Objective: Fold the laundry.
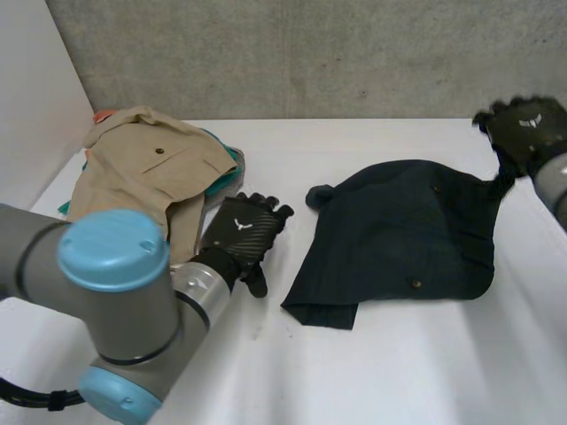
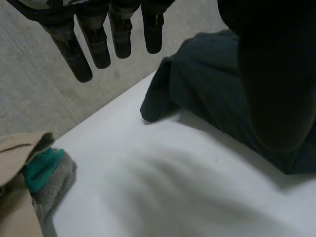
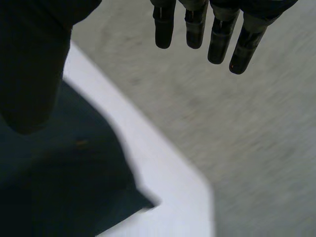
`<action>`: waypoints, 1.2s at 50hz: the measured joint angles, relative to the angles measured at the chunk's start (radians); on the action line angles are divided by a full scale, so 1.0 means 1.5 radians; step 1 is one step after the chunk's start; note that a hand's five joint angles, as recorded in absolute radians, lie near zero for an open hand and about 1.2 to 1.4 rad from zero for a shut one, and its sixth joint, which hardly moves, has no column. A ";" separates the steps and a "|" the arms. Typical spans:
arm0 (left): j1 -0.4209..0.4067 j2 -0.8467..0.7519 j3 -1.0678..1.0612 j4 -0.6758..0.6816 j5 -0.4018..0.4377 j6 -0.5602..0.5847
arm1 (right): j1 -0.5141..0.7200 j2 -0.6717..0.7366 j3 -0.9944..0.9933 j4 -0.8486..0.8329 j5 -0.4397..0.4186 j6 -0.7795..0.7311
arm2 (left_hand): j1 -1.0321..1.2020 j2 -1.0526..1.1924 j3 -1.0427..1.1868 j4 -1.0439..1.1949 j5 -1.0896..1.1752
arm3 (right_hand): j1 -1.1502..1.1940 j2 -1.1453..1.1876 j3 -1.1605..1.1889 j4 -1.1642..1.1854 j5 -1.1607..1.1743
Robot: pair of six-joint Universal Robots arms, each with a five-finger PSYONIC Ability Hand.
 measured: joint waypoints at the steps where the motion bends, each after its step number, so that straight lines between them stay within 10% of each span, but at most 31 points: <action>1: -0.008 -0.010 0.007 -0.001 -0.012 -0.002 | -0.010 -0.010 0.005 0.045 -0.016 0.009 | 0.003 0.002 0.003 0.004 0.000 | 0.000 0.000 0.000 0.000 0.000; 11: -0.061 -0.103 0.074 -0.026 -0.053 -0.013 | -0.072 -0.022 0.089 0.268 -0.118 0.018 | 0.055 0.053 0.055 0.055 0.061 | 0.178 0.217 0.218 0.203 0.189; 19: -0.079 -0.171 0.130 -0.038 -0.051 -0.013 | -0.065 0.005 0.169 0.184 -0.137 0.006 | 0.134 0.123 0.124 0.124 0.131 | 0.196 0.240 0.242 0.227 0.210; 29: -0.080 -0.207 0.181 -0.031 -0.050 -0.013 | -0.047 0.089 0.166 0.082 -0.131 0.009 | 0.514 0.587 0.582 0.585 0.578 | 0.194 0.230 0.231 0.215 0.203; 45: -0.075 -0.081 0.155 -0.044 -0.055 -0.016 | 0.008 0.164 0.116 -0.055 -0.123 0.014 | 0.556 0.637 0.636 0.639 0.628 | 0.122 0.121 0.120 0.103 0.105; 54: -0.076 0.026 0.149 -0.045 -0.053 -0.043 | 0.024 0.164 0.114 -0.054 -0.111 0.013 | 0.556 0.639 0.638 0.642 0.628 | 0.521 0.631 0.630 0.617 0.594; 60: -0.076 0.075 0.157 -0.046 -0.052 -0.049 | 0.026 0.134 0.113 -0.050 -0.098 0.017 | 0.556 0.639 0.638 0.642 0.638 | 0.524 0.638 0.650 0.636 0.614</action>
